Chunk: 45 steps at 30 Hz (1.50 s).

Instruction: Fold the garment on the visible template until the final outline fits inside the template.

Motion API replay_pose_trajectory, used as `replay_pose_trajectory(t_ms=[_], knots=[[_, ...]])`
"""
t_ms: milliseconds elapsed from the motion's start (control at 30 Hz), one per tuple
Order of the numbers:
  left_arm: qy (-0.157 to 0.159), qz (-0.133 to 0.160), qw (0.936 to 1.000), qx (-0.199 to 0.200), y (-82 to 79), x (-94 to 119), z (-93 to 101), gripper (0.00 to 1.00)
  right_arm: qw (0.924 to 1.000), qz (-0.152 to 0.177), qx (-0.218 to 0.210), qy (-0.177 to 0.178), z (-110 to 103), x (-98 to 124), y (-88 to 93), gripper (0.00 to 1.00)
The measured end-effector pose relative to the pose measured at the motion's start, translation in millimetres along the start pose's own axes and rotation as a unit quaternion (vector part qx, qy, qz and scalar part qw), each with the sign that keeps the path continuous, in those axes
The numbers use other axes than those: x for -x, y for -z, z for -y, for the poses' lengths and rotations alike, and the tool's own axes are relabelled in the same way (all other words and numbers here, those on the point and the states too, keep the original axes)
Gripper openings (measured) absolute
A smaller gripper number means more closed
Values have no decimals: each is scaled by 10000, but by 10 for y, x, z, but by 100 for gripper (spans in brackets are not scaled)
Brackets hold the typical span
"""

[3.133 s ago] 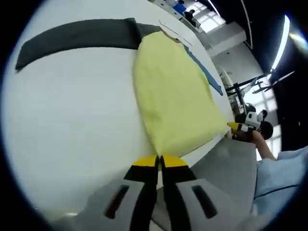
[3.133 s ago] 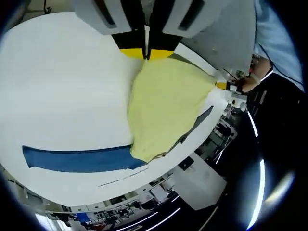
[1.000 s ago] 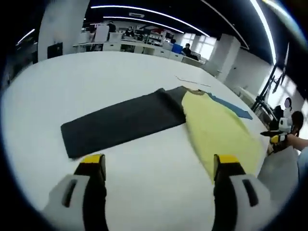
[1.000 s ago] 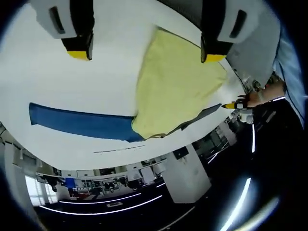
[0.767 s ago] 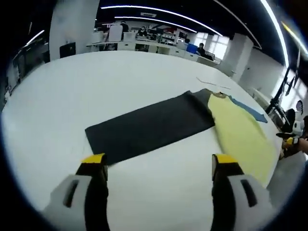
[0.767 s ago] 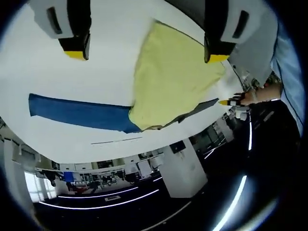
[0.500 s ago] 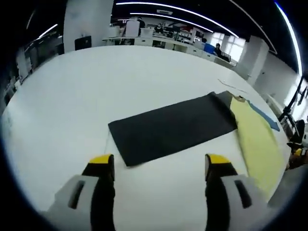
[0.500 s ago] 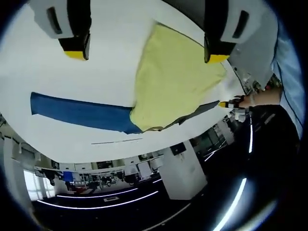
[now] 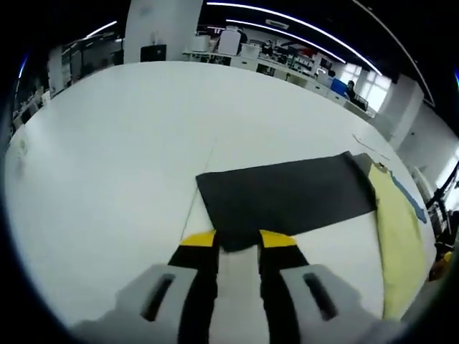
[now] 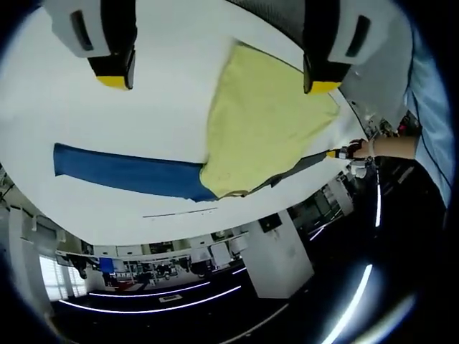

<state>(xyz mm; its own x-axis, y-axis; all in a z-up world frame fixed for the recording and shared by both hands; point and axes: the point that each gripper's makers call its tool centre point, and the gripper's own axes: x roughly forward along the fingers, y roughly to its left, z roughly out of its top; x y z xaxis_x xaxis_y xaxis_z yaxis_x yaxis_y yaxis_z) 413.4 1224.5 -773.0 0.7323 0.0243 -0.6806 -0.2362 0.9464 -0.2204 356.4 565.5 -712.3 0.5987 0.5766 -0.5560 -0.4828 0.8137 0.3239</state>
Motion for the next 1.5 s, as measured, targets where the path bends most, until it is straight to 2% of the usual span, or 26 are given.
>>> replay_pose_trajectory(t_ms=[167,267,733,1067,1167,1200,1267,1300,1333,1367,1400,1433,1467,1500], knots=[[-105,-15,9998,140,24,-19,-104,0,10000,-4,-22,0,-25,2,11,99],[-246,17,9997,3,26,8,-145,0,10000,-48,4,9,-38,-10,30,98],[-454,20,9988,186,149,190,-271,0,9999,-143,7,-71,-81,-59,93,97],[-475,31,9986,216,151,247,-273,0,9999,-134,-33,-74,-60,-58,82,97],[-397,109,9987,288,152,260,-271,0,9998,-171,-14,-77,-68,-69,102,97],[-302,190,9991,209,132,277,-248,0,9998,-178,-10,-79,-68,-72,110,97],[-29,576,9980,242,15,330,-160,0,9998,-187,-22,-85,-74,-75,117,97],[-14,587,9980,236,12,363,-153,1,9998,-179,-35,-88,-77,-76,118,97],[148,752,9970,76,-55,396,-90,6,9998,-177,-45,-99,-80,-78,123,97],[164,697,9974,-15,-44,415,-61,12,9998,-185,-52,-103,-75,-86,130,97],[316,710,9967,-226,-64,431,14,20,9997,-207,-61,-114,-75,-92,142,97],[499,696,9953,-443,-65,441,101,24,9997,-204,-52,-127,-76,-97,145,96],[501,650,9950,-570,-57,457,126,27,9997,-202,-45,-133,-76,-101,146,96],[690,744,9920,-749,-89,475,218,31,9997,-209,-49,-134,-72,-107,146,96]])
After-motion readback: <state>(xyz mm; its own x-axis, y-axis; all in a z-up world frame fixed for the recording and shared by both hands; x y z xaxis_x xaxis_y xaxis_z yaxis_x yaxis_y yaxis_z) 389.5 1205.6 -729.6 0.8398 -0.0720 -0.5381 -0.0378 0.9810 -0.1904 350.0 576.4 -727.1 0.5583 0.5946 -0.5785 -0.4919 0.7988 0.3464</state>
